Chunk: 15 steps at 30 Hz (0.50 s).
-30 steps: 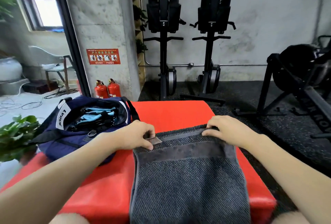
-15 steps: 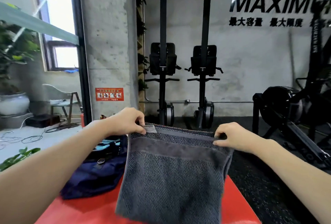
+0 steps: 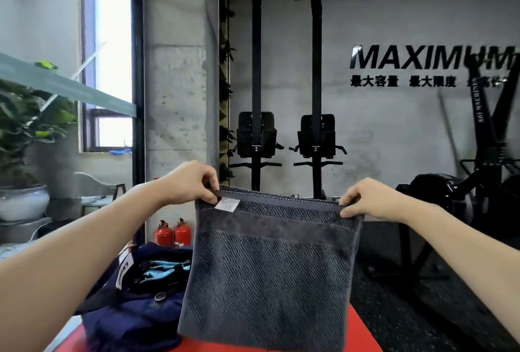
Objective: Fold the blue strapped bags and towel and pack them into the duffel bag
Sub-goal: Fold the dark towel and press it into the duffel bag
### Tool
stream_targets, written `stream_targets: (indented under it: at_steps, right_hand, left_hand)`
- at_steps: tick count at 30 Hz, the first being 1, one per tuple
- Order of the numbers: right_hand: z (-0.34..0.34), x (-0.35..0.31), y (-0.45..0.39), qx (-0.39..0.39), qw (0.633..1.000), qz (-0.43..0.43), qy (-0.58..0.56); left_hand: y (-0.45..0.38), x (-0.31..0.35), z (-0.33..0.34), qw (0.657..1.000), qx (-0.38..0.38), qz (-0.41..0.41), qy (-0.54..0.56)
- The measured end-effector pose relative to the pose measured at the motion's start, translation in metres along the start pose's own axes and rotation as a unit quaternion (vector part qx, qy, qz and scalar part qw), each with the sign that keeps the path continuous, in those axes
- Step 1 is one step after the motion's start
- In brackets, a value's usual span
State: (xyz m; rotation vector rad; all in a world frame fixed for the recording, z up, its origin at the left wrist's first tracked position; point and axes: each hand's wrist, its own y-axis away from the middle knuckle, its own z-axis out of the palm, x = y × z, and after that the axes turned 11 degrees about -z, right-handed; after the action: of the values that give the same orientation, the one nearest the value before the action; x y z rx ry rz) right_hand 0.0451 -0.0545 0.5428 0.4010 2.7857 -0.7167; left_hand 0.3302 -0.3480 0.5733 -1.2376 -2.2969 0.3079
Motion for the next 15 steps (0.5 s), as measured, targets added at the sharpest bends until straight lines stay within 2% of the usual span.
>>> stream_targets:
  at_steps: [5, 11, 15]
  right_hand:
    - [-0.026, -0.013, -0.006, -0.018, 1.000, -0.005, -0.003]
    - [-0.041, -0.017, -0.005, 0.010, 0.995, -0.033, -0.099]
    - [-0.042, -0.009, -0.005, 0.007, 0.990, -0.044, -0.137]
  left_hand:
    - [0.001, 0.001, -0.016, 0.999, 0.019, 0.005, 0.030]
    - [0.005, -0.003, -0.028, 0.997, 0.014, 0.006, 0.069]
    - [0.007, -0.004, -0.031, 0.992, 0.012, 0.037, 0.120]
